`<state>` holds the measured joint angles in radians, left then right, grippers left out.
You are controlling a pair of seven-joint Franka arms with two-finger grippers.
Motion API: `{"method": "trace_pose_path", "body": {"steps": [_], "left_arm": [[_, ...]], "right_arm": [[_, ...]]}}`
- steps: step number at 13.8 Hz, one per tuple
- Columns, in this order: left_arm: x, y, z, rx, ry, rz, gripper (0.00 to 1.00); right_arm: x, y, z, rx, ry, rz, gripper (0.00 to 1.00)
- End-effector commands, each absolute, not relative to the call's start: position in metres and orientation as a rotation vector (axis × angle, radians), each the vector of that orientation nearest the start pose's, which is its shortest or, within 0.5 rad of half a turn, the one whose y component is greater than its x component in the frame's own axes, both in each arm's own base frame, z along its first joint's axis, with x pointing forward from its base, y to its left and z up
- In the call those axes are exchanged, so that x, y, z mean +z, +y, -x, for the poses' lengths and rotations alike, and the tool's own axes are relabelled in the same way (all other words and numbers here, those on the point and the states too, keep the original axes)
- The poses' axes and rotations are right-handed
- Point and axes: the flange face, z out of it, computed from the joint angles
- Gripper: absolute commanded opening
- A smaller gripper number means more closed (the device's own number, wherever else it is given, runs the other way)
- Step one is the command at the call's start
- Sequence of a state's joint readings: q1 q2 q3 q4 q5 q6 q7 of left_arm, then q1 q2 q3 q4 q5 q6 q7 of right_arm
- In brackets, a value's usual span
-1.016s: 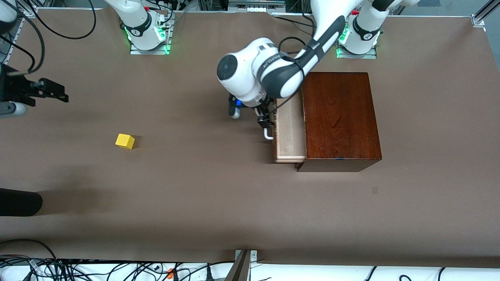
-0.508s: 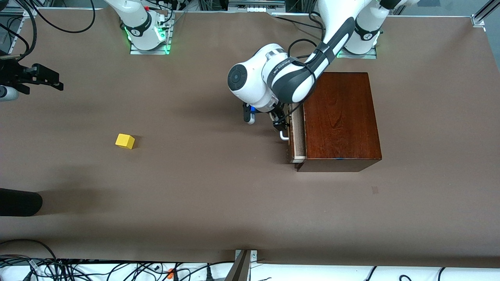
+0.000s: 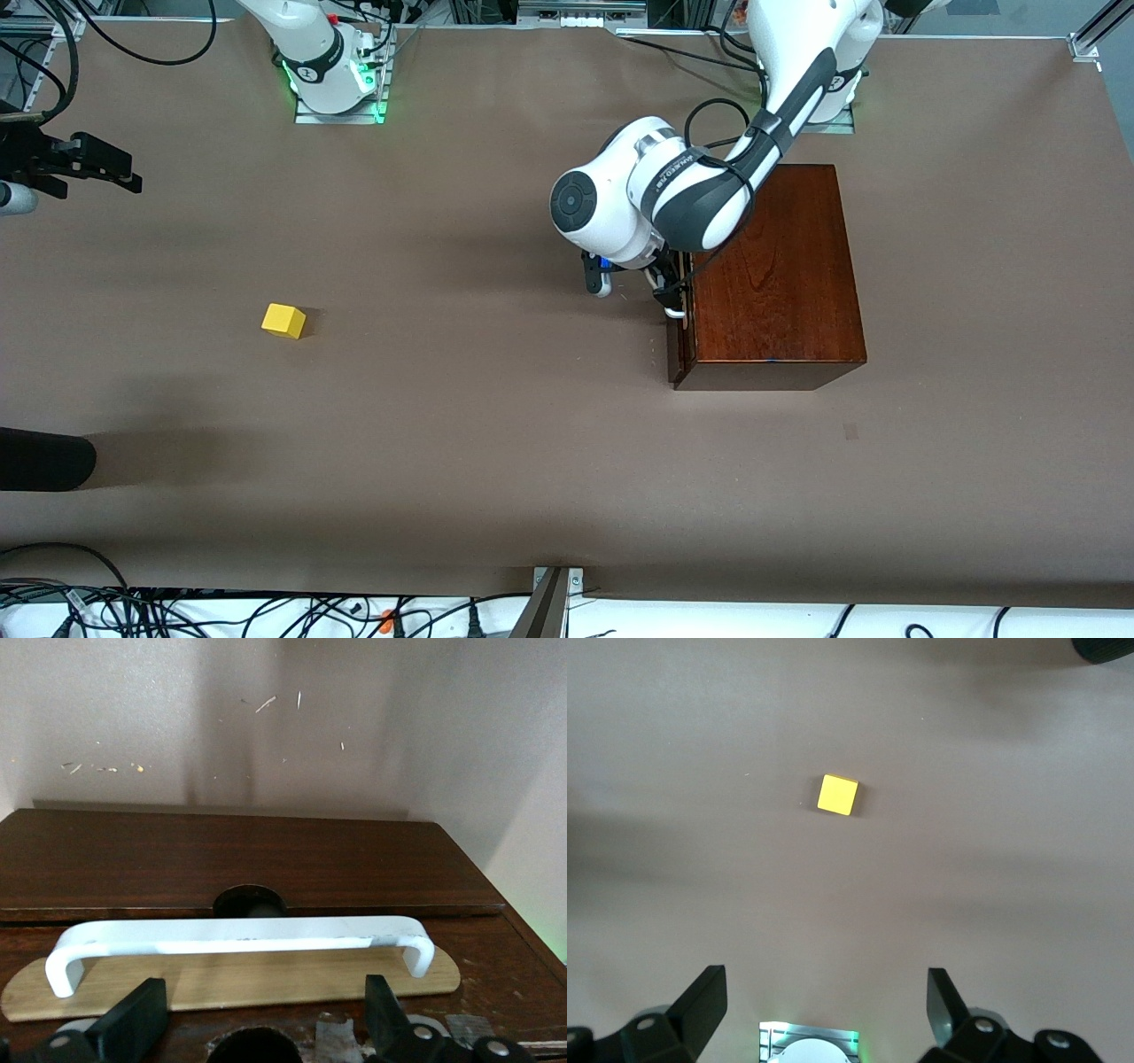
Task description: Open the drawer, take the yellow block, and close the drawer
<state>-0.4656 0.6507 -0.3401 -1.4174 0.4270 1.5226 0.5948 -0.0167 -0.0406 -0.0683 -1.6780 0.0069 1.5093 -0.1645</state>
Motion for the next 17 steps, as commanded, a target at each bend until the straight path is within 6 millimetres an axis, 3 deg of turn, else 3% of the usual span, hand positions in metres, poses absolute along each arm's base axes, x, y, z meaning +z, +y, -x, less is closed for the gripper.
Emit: {"method": "trace_pose_path", "body": {"steps": [1,2,5,8,10,12,14,17], "left_arm": [[0.315,-0.398,-0.518,0.670,1.823,2.066,1.00],[0.319,-0.406,-0.516,0.640,1.780,2.108,1.00],[0.343,-0.462,-0.490,0.482,1.642,2.216,1.00],[0.378,-0.489,-0.477,0.348,1.370,2.443,1.00],[0.435,-0.490,-0.477,0.248,1.117,2.668,1.00],[0.493,-0.476,-0.476,0.164,0.870,2.849,1.00],[0.538,-0.445,-0.489,0.083,0.635,2.954,1.00],[0.595,-0.372,-0.518,0.045,0.407,3.089,1.00]], "right_arm": [[0.591,-0.044,-0.526,0.188,-0.108,3.117,1.00],[0.591,-0.044,-0.526,0.188,-0.108,3.117,1.00],[0.591,-0.043,-0.526,0.187,-0.111,3.116,1.00],[0.591,-0.043,-0.527,0.189,-0.110,3.113,1.00],[0.591,-0.043,-0.527,0.189,-0.108,3.112,1.00],[0.588,-0.043,-0.529,0.193,-0.108,3.111,1.00],[0.587,-0.043,-0.530,0.181,-0.108,3.112,1.00],[0.585,-0.042,-0.532,0.186,-0.107,3.110,1.00]]}}
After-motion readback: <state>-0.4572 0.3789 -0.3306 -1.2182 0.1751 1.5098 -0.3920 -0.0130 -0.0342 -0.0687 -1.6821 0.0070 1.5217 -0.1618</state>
